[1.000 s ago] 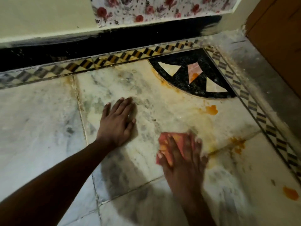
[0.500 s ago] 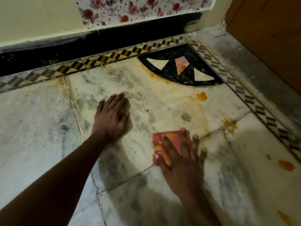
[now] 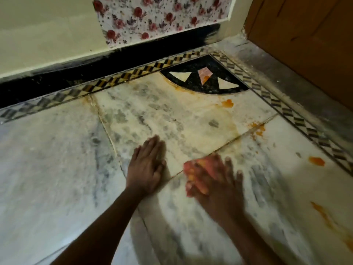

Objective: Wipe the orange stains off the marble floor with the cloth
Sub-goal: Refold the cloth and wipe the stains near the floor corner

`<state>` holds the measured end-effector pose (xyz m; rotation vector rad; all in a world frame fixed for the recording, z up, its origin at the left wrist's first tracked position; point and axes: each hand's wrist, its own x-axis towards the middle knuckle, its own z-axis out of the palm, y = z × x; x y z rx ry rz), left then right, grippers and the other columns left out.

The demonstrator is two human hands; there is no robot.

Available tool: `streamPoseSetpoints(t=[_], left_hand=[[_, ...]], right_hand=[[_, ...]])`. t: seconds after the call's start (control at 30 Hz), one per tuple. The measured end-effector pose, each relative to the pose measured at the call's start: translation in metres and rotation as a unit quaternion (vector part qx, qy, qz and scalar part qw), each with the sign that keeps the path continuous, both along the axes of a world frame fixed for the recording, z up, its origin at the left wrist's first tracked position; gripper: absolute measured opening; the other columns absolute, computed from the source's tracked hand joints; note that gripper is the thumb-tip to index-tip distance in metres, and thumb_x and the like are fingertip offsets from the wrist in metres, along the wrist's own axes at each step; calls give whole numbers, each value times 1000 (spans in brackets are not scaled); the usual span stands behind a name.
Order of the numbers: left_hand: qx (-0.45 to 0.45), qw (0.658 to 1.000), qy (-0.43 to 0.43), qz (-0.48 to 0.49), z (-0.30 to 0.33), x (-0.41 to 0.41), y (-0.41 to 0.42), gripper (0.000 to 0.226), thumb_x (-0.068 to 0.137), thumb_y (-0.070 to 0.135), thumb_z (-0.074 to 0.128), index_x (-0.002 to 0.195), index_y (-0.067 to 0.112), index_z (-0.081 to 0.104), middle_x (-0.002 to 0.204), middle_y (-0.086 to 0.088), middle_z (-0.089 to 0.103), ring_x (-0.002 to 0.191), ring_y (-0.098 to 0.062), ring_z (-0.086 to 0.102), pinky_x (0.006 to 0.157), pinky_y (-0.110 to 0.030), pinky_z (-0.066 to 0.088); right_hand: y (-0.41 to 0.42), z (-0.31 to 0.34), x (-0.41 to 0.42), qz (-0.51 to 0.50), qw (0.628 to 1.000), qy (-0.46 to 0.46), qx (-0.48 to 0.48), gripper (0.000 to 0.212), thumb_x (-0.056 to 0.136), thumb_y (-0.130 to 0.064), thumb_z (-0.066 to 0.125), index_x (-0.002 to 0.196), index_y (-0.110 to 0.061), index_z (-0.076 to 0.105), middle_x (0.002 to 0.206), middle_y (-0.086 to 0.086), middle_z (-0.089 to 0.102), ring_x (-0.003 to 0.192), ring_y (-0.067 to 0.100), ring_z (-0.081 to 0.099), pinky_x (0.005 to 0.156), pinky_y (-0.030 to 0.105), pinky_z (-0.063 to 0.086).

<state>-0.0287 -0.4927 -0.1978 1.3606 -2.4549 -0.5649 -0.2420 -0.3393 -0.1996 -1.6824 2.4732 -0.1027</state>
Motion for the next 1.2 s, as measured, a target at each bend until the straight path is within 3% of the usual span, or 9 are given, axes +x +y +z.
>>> streamPoseSetpoints(t=[0.13,0.23,0.37,0.53,0.63,0.77,0.9,1.07,1.2], left_hand=[[-13,1000,-13,-14,-5,3,47,70,101,52,30,166,26,30,176,5,14,163,-16,10,131,-39,3],[-9,1000,-17,-3,-5,-10,64,71,99,51,31,165,24,32,176,3,16,163,-19,14,131,-42,5],[23,1000,18,3,2,-28,75,78,91,45,32,165,19,33,176,-1,16,163,-23,16,132,-50,11],[57,993,100,-6,7,-72,69,76,91,31,45,164,15,33,173,-8,25,160,-28,24,129,-54,24],[5,998,22,-55,-3,-105,70,74,94,39,35,166,22,30,175,-3,22,162,-25,20,130,-55,16],[-30,997,-37,-64,-11,-110,66,69,99,43,33,166,27,29,176,4,16,163,-20,14,130,-55,13],[-40,996,-47,-57,-7,-110,66,69,99,44,34,165,26,31,176,4,16,163,-20,15,128,-55,16],[-47,997,-43,-51,-9,-110,70,68,99,44,32,165,26,33,176,5,18,163,-19,16,129,-54,16],[-39,997,-44,-52,-11,-110,67,68,99,43,34,164,26,34,175,4,20,163,-19,16,129,-55,14]], right_hand=[[-65,13,-69,-214,972,-80,46,70,92,-87,23,156,-69,0,179,-1,-5,163,39,-12,128,67,0],[-65,2,-43,-141,988,-52,41,69,95,-80,27,159,-64,8,180,3,-4,163,43,-8,127,68,5],[32,-4,9,9,1000,-14,-6,69,92,-77,29,159,-64,16,179,-4,-2,164,38,-3,127,64,10],[53,-9,-27,-139,990,-9,-11,68,88,-83,27,155,-70,19,179,-10,-2,165,35,-4,129,63,1],[2,-11,-64,-225,972,-33,-58,71,86,-80,22,156,-67,21,180,-5,3,164,38,-6,128,64,-2],[-24,-9,-59,-179,982,-25,-60,70,91,-72,29,159,-59,28,179,0,11,164,39,-4,128,66,4],[48,-6,-41,-79,996,0,-35,66,96,-75,34,160,-62,22,179,-3,6,165,37,-2,127,65,10],[32,-6,-107,-223,974,-43,21,70,94,-83,26,158,-67,1,179,-5,-10,163,36,-15,128,66,1],[3,-9,-94,-167,985,-48,5,73,91,-77,26,160,-61,13,179,-3,-4,163,39,-14,128,65,-2]])
